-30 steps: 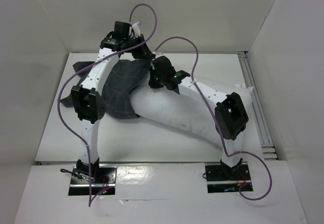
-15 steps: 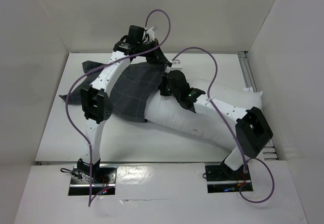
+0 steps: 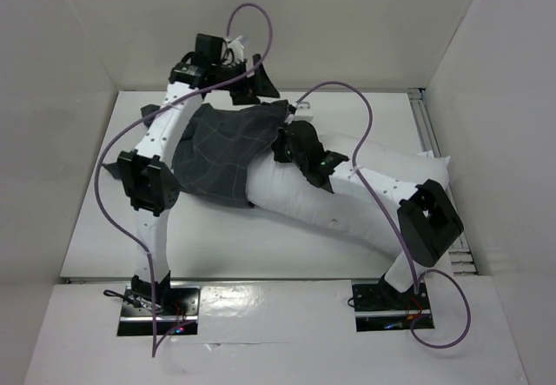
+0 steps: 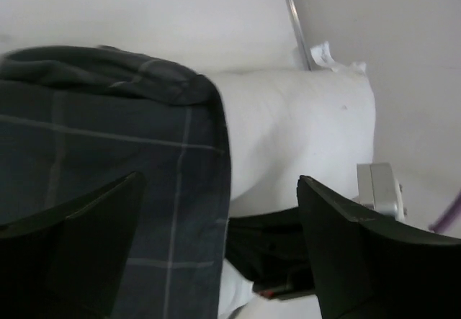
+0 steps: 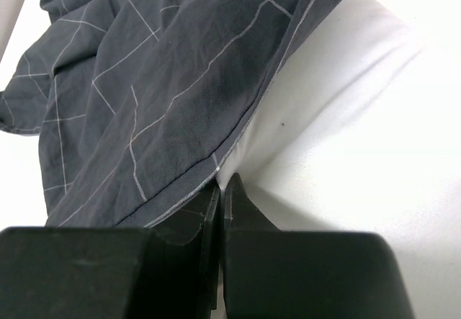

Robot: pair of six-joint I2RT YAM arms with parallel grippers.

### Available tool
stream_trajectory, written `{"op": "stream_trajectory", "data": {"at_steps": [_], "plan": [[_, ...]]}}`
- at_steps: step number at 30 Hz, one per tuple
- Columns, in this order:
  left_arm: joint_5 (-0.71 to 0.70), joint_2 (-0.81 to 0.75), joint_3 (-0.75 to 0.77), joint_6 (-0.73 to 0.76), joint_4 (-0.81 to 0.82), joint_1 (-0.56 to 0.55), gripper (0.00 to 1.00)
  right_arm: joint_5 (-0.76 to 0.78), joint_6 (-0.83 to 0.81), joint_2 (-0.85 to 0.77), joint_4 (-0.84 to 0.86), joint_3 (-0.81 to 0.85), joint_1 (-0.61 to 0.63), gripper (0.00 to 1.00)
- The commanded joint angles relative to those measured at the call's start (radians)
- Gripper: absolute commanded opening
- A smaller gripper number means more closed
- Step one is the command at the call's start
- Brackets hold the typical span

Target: Put the pillow into the pillowcase

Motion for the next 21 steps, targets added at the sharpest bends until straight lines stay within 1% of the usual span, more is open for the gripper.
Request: {"op": "stream_trajectory", "data": {"at_steps": [1,2,3,4,5,6,7,8,9,10,11,12,14,15,17,18,21], "plan": [[-0.070,-0.174,-0.003,0.092,-0.050,0.048,1.00,0.003,0.017,-0.003,0.066,0.007,-0.021,0.00],[-0.137,-0.197,-0.040,0.133,-0.065,0.048,0.93,-0.011,0.026,-0.003,0.066,0.007,-0.021,0.00],[-0.171,-0.223,-0.069,0.152,-0.090,0.048,0.77,-0.023,0.027,-0.003,0.066,0.007,-0.021,0.00],[-0.224,-0.281,-0.106,0.178,-0.090,0.048,0.29,-0.023,0.027,-0.003,0.066,0.007,-0.030,0.00],[-0.255,-0.312,-0.146,0.178,-0.090,0.048,0.08,-0.023,0.027,-0.003,0.066,0.007,-0.030,0.00],[-0.283,-0.341,-0.227,0.193,-0.101,0.036,0.02,-0.034,0.027,-0.003,0.066,0.016,-0.030,0.00],[-0.307,-0.370,-0.267,0.206,-0.101,0.024,0.01,-0.043,0.027,-0.003,0.057,0.017,-0.030,0.00],[-0.370,-0.434,-0.354,0.215,-0.101,0.005,0.29,-0.043,0.027,-0.003,0.057,0.017,-0.030,0.00],[-0.402,-0.464,-0.394,0.215,-0.101,-0.036,0.51,-0.057,0.027,-0.003,0.057,0.027,-0.039,0.00],[-0.429,-0.492,-0.431,0.215,-0.092,-0.059,0.67,-0.057,0.027,-0.003,0.057,0.027,-0.039,0.00],[-0.452,-0.515,-0.462,0.215,-0.091,-0.080,0.80,-0.075,0.027,0.009,0.047,0.038,-0.039,0.00],[-0.510,-0.536,-0.522,0.204,-0.082,-0.126,0.89,-0.075,0.027,0.009,0.047,0.038,-0.039,0.00],[-0.573,-0.579,-0.572,0.204,-0.082,-0.169,0.95,-0.086,0.027,0.020,0.037,0.049,-0.039,0.00],[-0.616,-0.579,-0.615,0.194,-0.082,-0.183,0.95,-0.098,0.027,0.020,0.037,0.049,-0.039,0.00],[-0.639,-0.588,-0.648,0.184,-0.072,-0.225,0.95,-0.098,0.027,0.020,0.037,0.058,-0.039,0.00],[-0.692,-0.588,-0.660,0.153,-0.061,-0.239,0.95,-0.109,0.027,0.020,0.037,0.058,-0.039,0.00],[-0.760,-0.598,-0.735,0.120,-0.024,-0.260,0.88,-0.109,0.027,0.020,0.027,0.058,-0.039,0.00]]}}
